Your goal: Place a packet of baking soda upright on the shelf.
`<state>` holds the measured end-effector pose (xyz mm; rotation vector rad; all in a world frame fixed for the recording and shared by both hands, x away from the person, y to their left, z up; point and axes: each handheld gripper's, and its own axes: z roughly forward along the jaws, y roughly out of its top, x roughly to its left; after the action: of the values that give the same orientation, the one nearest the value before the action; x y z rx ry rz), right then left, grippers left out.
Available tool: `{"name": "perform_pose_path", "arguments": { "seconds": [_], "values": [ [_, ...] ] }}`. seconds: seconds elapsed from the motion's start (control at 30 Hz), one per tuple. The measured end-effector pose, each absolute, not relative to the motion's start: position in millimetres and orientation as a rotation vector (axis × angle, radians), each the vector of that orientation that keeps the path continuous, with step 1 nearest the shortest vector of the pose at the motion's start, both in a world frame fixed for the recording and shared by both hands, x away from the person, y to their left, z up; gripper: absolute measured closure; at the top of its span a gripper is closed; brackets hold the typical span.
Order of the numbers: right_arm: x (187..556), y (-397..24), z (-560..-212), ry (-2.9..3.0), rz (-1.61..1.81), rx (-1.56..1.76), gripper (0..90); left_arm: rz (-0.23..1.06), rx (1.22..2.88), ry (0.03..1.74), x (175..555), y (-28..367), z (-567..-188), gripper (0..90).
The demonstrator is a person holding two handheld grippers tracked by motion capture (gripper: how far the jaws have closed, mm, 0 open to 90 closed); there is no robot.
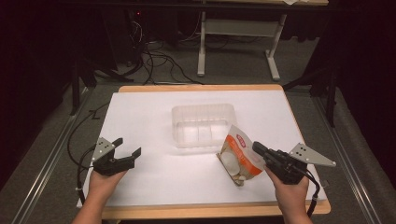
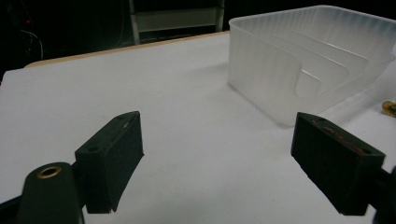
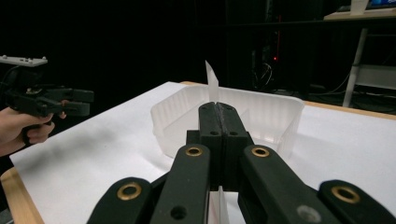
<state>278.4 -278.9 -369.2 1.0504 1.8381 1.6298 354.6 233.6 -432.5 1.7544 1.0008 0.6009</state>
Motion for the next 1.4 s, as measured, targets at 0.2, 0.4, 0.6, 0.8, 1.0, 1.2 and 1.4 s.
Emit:
{"name": "perform_pose_path", "arguments": {
  "seconds": [0.2, 0.4, 0.6, 0.8, 1.0, 1.2, 1.4],
  "values": [
    [277, -285, -366, 1.809, 1.607, 1.056, 90.0, 0.601, 1.756, 0.998, 355, 233, -433, 17.3],
    [277, -295, -366, 1.772, 1.603, 1.090, 90.0, 0.601, 1.756, 0.998, 354, 233, -432, 17.3],
    [279, -301, -365, 1.745, 1.591, 1.109, 90.0, 0.601, 1.754, 1.000, 355, 234, -432, 17.3],
    [277, -305, -364, 1.715, 1.581, 1.114, 90.0, 0.601, 1.754, 1.000, 355, 234, -432, 17.3],
    [277, -307, -369, 1.718, 1.599, 1.124, 90.0, 0.599, 1.757, 0.998, 354, 233, -432, 17.3],
    [276, -309, -373, 1.738, 1.599, 1.139, 84.2, 0.599, 1.754, 0.997, 354, 233, -432, 17.3],
    [278, -304, -383, 1.782, 1.579, 1.164, 72.9, 0.595, 1.761, 0.997, 355, 234, -432, 17.3]
  ]
}}
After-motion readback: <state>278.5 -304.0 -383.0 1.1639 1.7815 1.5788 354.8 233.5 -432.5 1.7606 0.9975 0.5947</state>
